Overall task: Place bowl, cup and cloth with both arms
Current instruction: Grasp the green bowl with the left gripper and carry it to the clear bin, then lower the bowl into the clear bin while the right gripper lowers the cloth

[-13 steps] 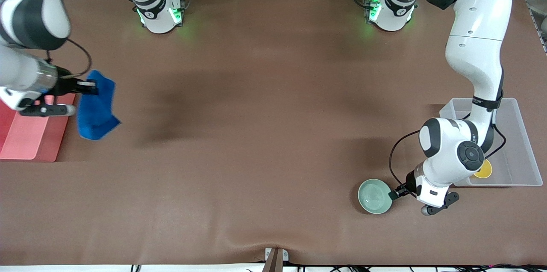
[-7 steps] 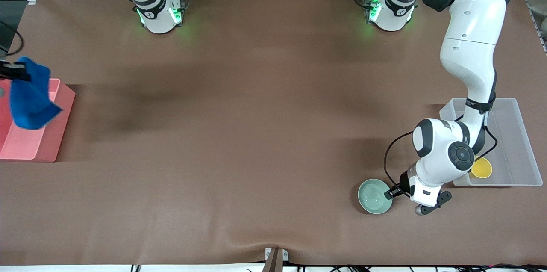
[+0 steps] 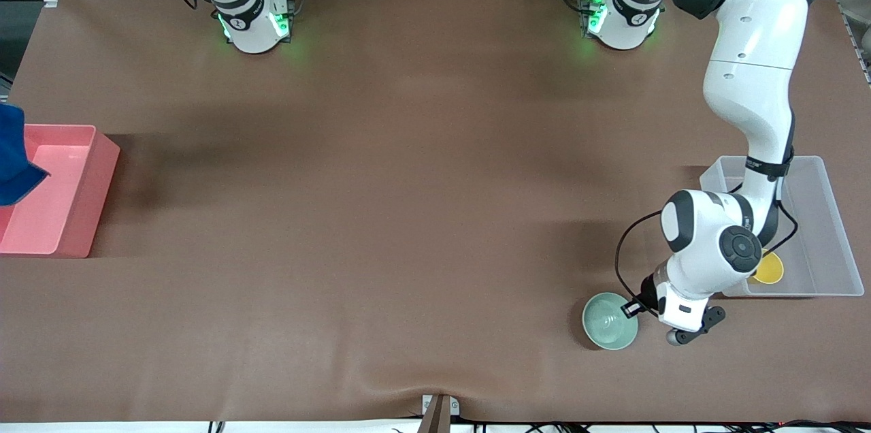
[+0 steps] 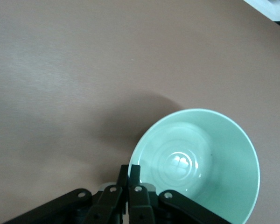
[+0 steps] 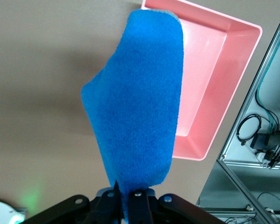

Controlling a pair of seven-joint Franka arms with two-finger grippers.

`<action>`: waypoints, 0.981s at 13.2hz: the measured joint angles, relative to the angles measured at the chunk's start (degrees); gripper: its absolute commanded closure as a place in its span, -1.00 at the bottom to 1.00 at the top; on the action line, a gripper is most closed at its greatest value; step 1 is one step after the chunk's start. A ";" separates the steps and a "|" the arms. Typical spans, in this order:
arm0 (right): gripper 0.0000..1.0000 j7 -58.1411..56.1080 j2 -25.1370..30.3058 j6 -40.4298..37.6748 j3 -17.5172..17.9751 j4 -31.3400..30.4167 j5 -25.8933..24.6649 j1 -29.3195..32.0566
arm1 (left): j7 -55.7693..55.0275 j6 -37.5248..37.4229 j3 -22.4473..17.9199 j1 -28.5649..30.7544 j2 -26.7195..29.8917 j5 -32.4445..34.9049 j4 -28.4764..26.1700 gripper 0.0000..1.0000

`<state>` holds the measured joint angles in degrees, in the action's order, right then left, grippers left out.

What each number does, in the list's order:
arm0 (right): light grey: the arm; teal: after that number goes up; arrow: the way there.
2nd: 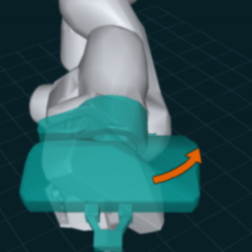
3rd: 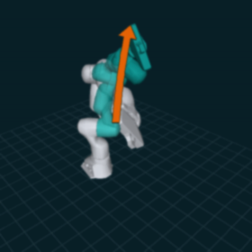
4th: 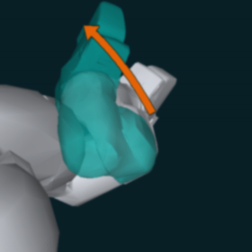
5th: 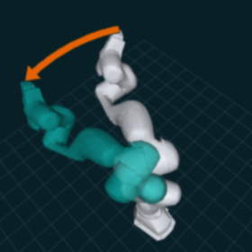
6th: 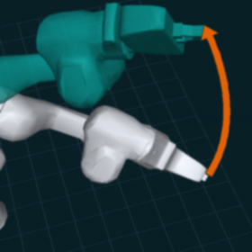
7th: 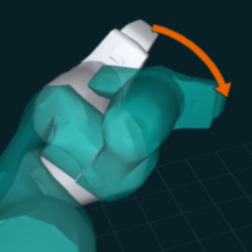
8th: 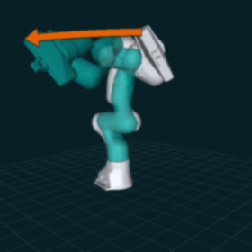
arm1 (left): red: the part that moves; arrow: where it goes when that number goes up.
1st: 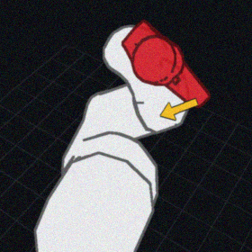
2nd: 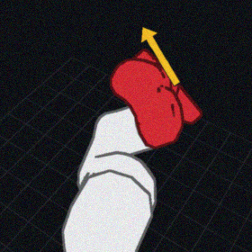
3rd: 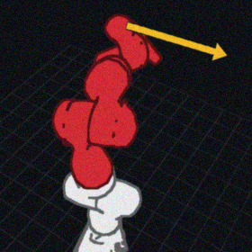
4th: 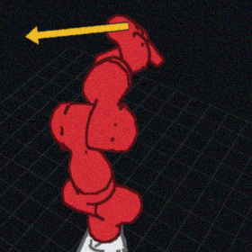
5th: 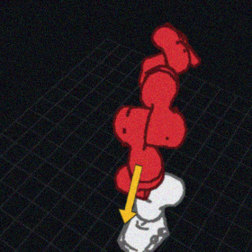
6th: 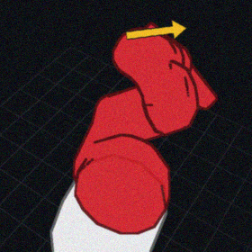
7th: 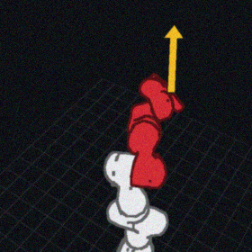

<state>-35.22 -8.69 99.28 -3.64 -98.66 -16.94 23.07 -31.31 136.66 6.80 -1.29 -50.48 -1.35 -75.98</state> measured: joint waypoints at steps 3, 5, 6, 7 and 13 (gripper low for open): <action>1.00 -4.27 -4.37 7.40 -0.04 0.02 -0.04 3.86 | 4.85 -10.14 -1.11 1.99 4.22 0.01 1.03 1.00; 1.00 -6.66 -7.18 11.60 -0.01 0.03 -0.04 6.24 | 10.20 -16.37 -1.79 4.23 8.04 0.10 1.11 1.00; 1.00 -7.42 -8.44 13.35 0.00 0.04 -0.04 7.33 | 14.15 -20.52 -2.04 5.89 10.04 0.11 1.12 1.00; 1.00 -8.29 -9.62 14.90 -0.01 0.05 -0.04 8.32 | 18.55 -24.76 -2.17 7.91 12.03 0.11 1.08 1.00; 1.00 -13.80 -15.97 21.96 0.02 0.09 0.65 11.89 | 37.27 -33.74 -2.49 17.66 20.04 2.64 -5.11 1.00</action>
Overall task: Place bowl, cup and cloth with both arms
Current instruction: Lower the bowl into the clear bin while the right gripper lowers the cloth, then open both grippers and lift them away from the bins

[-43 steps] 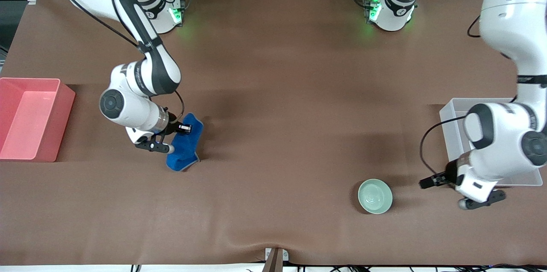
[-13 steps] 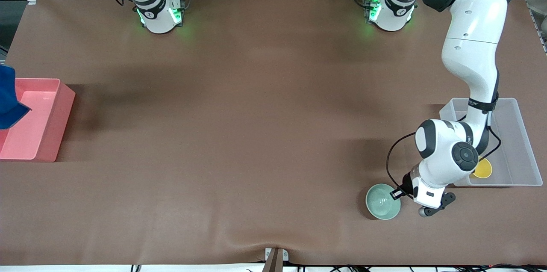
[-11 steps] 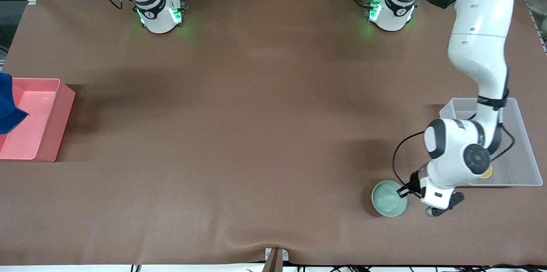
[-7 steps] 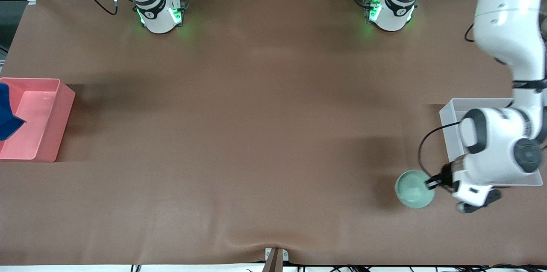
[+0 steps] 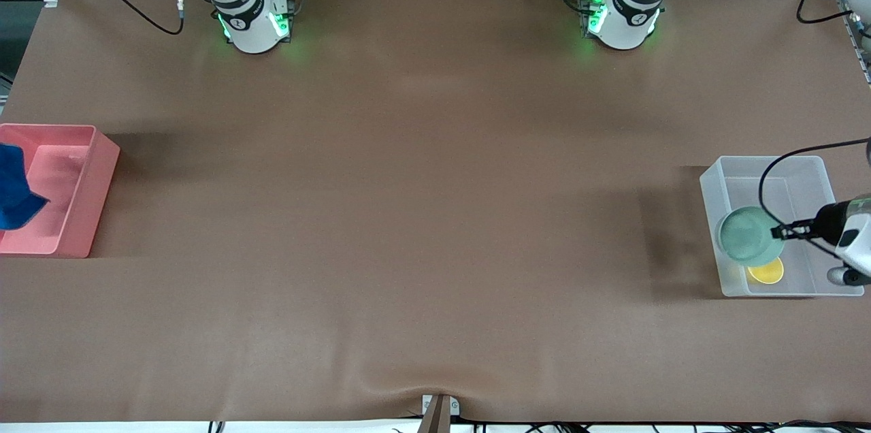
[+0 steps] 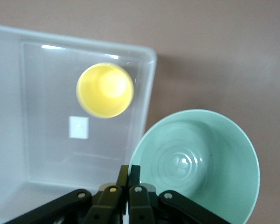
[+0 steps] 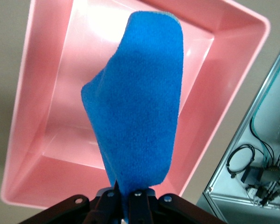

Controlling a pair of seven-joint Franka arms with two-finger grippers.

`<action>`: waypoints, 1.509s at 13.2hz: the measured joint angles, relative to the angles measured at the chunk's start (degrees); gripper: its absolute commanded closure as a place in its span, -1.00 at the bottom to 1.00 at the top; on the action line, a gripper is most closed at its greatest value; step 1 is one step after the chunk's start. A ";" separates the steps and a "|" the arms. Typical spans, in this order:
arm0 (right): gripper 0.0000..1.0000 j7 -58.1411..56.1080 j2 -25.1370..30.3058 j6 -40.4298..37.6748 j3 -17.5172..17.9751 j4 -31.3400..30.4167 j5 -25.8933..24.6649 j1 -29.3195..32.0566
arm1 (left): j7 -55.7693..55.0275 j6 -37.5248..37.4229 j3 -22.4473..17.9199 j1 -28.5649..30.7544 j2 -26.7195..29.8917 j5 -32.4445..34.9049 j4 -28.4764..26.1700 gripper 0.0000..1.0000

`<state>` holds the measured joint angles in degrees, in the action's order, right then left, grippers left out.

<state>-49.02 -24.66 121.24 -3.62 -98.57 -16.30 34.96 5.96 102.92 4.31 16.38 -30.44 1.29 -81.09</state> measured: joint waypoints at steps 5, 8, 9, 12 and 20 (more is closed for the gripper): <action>1.00 -8.97 -3.96 6.88 0.13 0.10 1.47 0.30 | 10.62 3.07 -0.13 6.03 0.74 2.82 -5.82 1.00; 1.00 -15.93 -6.17 9.21 0.29 0.37 1.53 0.29 | 15.32 6.70 -0.15 8.84 1.16 3.13 -9.14 1.00; 1.00 -17.85 -7.01 10.27 0.32 0.70 1.58 0.30 | 16.54 8.55 -0.15 9.73 1.59 3.14 -10.67 1.00; 0.75 -21.80 -9.88 13.70 0.58 2.03 1.59 0.29 | 19.48 16.48 -0.14 11.70 2.68 3.16 -16.87 1.00; -1.00 -25.50 -9.19 9.69 7.18 7.34 2.49 -0.83 | 25.71 33.79 -0.11 15.18 2.81 3.16 -28.74 1.00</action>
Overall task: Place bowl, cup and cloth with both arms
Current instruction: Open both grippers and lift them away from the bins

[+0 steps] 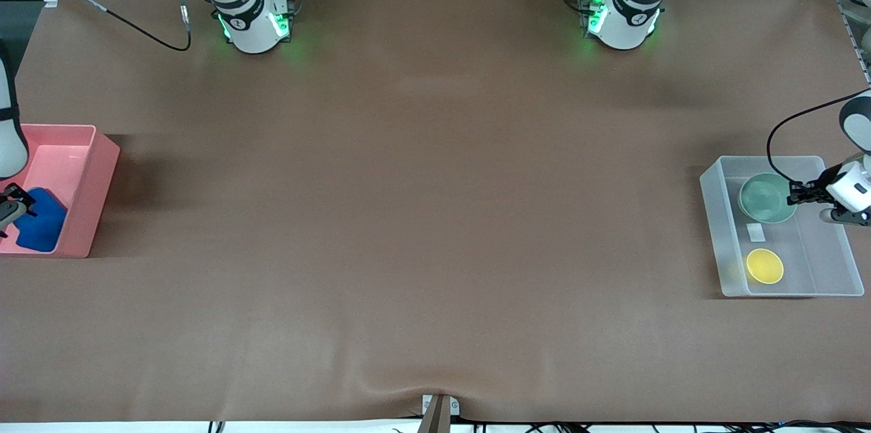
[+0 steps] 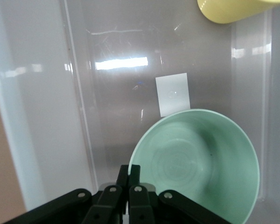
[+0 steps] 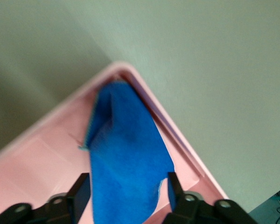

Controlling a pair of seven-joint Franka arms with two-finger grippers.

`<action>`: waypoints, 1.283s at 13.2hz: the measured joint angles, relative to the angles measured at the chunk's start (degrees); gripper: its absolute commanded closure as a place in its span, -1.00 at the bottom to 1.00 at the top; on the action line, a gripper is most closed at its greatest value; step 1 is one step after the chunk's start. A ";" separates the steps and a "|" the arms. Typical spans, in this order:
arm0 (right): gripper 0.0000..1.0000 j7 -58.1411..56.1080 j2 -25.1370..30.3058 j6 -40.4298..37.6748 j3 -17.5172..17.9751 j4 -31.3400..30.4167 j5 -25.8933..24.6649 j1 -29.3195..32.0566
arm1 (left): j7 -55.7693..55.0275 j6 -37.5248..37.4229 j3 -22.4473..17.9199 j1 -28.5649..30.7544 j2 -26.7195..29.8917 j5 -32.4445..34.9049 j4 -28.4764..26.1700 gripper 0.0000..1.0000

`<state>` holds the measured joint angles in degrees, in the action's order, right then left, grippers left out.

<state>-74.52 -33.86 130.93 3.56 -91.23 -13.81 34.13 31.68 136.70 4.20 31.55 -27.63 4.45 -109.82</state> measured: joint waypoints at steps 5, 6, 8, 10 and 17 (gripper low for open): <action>-1.00 12.06 9.53 -15.36 3.27 0.46 0.54 -5.54 | 0.70 1.58 0.27 -0.09 -0.26 0.00 -1.37 -0.51; -1.00 15.92 10.78 -18.39 3.37 0.43 0.57 -7.31 | 1.45 1.58 0.28 -0.10 -0.31 0.00 -1.40 -0.98; -1.00 24.34 13.01 -24.89 3.52 0.39 0.93 -10.94 | 3.68 1.64 0.28 -0.08 -0.35 0.00 -1.39 -1.00; -1.00 34.21 15.36 -31.66 3.59 0.34 3.08 -14.33 | 5.37 2.03 0.24 -0.04 -0.27 0.00 -1.14 -1.00; -1.00 63.24 24.83 -40.44 3.77 -3.19 10.31 -25.78 | 3.73 -9.07 0.80 -4.31 6.85 0.00 5.63 -1.00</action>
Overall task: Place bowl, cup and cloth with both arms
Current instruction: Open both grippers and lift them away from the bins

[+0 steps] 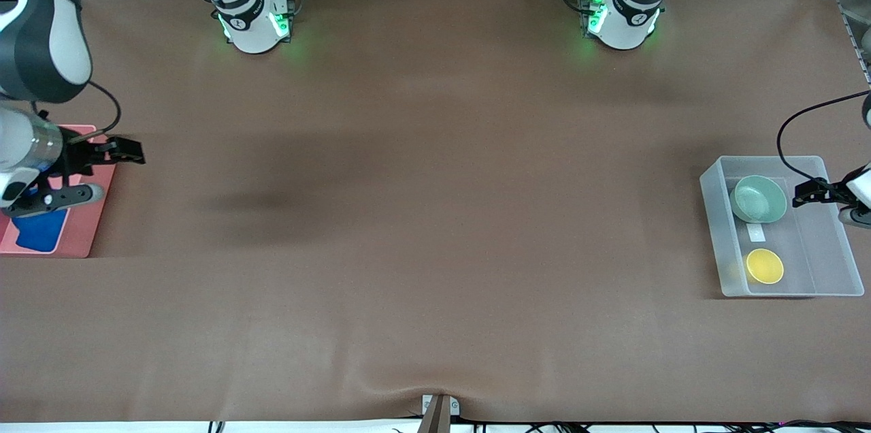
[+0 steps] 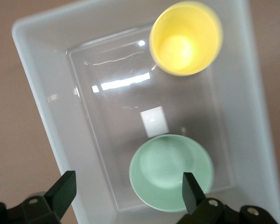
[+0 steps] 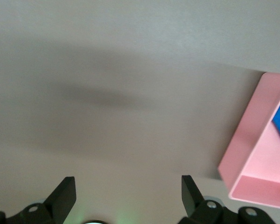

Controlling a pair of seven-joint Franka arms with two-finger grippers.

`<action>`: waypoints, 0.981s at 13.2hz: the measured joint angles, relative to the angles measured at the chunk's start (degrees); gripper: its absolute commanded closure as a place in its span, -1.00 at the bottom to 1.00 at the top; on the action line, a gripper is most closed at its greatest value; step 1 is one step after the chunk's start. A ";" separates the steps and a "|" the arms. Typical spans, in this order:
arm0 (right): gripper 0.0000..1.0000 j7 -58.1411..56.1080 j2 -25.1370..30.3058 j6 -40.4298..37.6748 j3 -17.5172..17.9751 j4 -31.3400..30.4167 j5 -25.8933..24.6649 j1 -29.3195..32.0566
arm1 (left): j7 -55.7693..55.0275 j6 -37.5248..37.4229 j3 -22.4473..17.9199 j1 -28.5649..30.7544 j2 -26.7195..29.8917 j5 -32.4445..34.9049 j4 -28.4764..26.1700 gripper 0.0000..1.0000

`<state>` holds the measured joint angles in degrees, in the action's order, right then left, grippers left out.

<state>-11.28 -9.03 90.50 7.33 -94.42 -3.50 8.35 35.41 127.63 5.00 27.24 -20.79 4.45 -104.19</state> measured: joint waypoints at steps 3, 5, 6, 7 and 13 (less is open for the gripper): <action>-1.00 9.19 3.73 -0.08 0.02 0.10 0.89 -3.13 | -9.59 -5.56 -6.09 -10.57 4.20 0.00 0.24 -1.00; -1.00 11.51 5.62 -0.83 -0.44 0.51 2.09 -3.24 | -13.84 -6.54 -13.80 -21.35 4.71 -0.02 0.22 -1.00; -1.00 11.81 6.19 -1.61 -1.01 1.03 3.36 -2.77 | -16.15 -6.59 -15.34 -24.34 4.80 -0.03 0.25 -1.00; -1.00 11.82 6.60 -2.11 -1.41 1.59 4.03 -1.88 | -19.25 -6.71 -15.81 -26.09 5.10 -0.03 0.30 -1.00; -1.00 14.02 9.92 -5.19 -5.34 2.44 4.64 0.01 | -28.87 -15.42 -15.27 -28.73 13.69 -4.03 0.81 -1.00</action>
<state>2.74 0.90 85.30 1.99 -91.98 1.14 8.37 6.54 112.21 -10.27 -1.48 -7.10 0.42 -103.38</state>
